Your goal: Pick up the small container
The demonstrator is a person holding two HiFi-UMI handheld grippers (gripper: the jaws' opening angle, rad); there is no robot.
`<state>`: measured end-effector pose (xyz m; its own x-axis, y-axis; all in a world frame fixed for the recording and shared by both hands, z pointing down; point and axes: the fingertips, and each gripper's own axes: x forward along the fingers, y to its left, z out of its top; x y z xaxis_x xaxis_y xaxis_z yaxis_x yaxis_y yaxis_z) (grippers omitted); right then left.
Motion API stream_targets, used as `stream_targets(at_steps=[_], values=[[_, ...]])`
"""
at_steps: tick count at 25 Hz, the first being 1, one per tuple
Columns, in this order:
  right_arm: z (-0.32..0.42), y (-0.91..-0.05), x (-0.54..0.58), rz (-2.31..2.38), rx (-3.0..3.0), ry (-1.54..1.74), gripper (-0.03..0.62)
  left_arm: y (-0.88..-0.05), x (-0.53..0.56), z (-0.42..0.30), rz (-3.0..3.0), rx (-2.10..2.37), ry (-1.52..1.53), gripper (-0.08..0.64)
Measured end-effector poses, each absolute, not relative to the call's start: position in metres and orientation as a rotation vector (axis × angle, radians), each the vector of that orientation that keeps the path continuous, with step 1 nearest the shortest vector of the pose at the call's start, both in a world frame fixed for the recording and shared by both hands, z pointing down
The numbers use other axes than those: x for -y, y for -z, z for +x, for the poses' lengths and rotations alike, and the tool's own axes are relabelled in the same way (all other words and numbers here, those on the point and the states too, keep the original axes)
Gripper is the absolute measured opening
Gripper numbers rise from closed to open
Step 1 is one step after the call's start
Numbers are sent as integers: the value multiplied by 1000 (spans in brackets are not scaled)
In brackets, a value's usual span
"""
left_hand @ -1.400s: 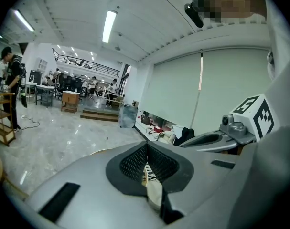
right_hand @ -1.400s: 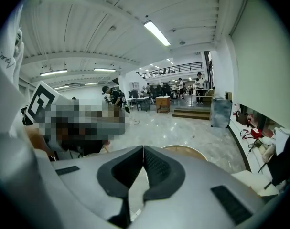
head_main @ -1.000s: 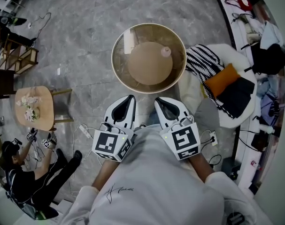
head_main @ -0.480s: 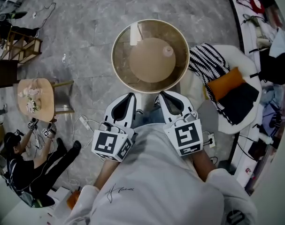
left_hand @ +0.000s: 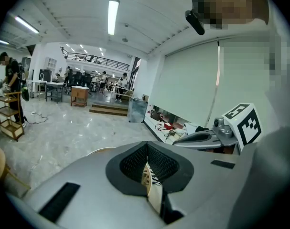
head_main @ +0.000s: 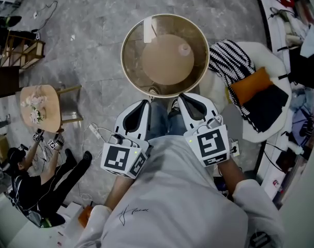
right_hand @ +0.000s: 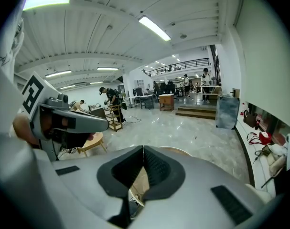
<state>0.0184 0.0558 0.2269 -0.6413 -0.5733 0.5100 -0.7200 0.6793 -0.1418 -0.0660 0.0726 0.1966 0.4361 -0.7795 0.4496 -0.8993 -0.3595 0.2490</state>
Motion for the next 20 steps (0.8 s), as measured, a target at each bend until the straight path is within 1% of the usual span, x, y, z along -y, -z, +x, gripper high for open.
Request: stream_targets(at_steps=[14,20], values=[[29,-266,-41,988,2379,-412,17,-235,-53,-66,2242,1306,-356,18],[25,-291,-23,1022,2357,-425,17,-255,-42,-68,2280,1297,-431,18]])
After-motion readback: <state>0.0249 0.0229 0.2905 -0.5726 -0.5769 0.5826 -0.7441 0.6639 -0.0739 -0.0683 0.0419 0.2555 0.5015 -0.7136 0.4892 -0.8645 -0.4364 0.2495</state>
